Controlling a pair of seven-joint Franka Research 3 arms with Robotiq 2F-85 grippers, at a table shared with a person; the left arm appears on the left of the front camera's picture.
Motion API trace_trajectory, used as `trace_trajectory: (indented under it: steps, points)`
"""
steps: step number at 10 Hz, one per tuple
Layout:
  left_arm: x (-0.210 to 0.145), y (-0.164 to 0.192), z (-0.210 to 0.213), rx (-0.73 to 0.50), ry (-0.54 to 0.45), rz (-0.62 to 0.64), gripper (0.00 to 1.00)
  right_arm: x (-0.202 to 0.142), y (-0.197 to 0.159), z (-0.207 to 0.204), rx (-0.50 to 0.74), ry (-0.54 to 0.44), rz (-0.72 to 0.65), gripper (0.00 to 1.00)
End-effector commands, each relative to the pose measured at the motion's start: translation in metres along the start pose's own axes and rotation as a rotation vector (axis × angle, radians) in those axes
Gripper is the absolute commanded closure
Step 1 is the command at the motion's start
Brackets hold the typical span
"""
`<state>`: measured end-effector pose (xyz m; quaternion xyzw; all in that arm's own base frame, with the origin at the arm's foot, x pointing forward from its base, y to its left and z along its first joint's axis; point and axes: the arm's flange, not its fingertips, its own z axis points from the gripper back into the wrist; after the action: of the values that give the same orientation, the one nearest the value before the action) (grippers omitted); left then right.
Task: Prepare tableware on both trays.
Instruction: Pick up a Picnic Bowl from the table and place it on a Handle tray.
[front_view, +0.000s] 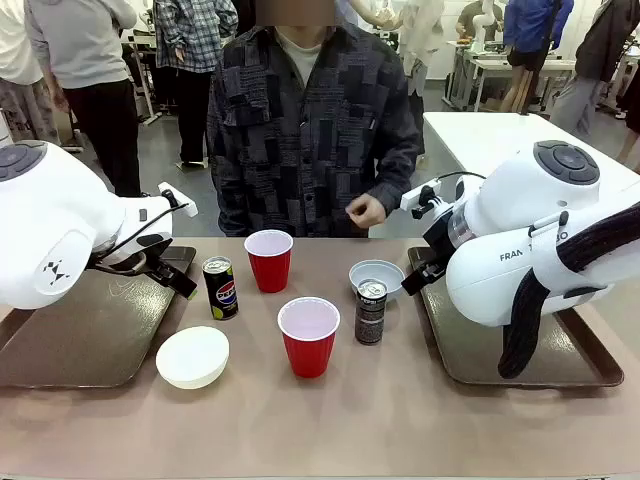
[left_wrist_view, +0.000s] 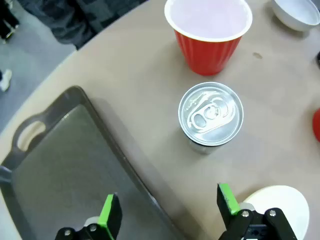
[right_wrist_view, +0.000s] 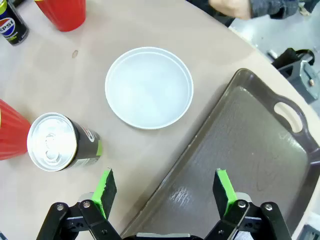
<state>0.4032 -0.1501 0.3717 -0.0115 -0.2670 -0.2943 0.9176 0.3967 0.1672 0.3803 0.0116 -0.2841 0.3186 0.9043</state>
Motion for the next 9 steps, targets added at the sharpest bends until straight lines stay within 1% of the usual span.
trace_trajectory:
  steps: [1, 9]
  points:
    - [0.0, -0.0001, 0.0, 0.0, 0.0, 0.0, 0.0, 0.0005, -0.0001, 0.0007, -0.001, -0.003, 0.0, 0.0]
    - [0.0, -0.0001, 0.0, 0.0, 0.0, 0.0, 0.0, 0.0005, -0.0001, 0.0007, -0.001, -0.003, 0.0, 0.0]
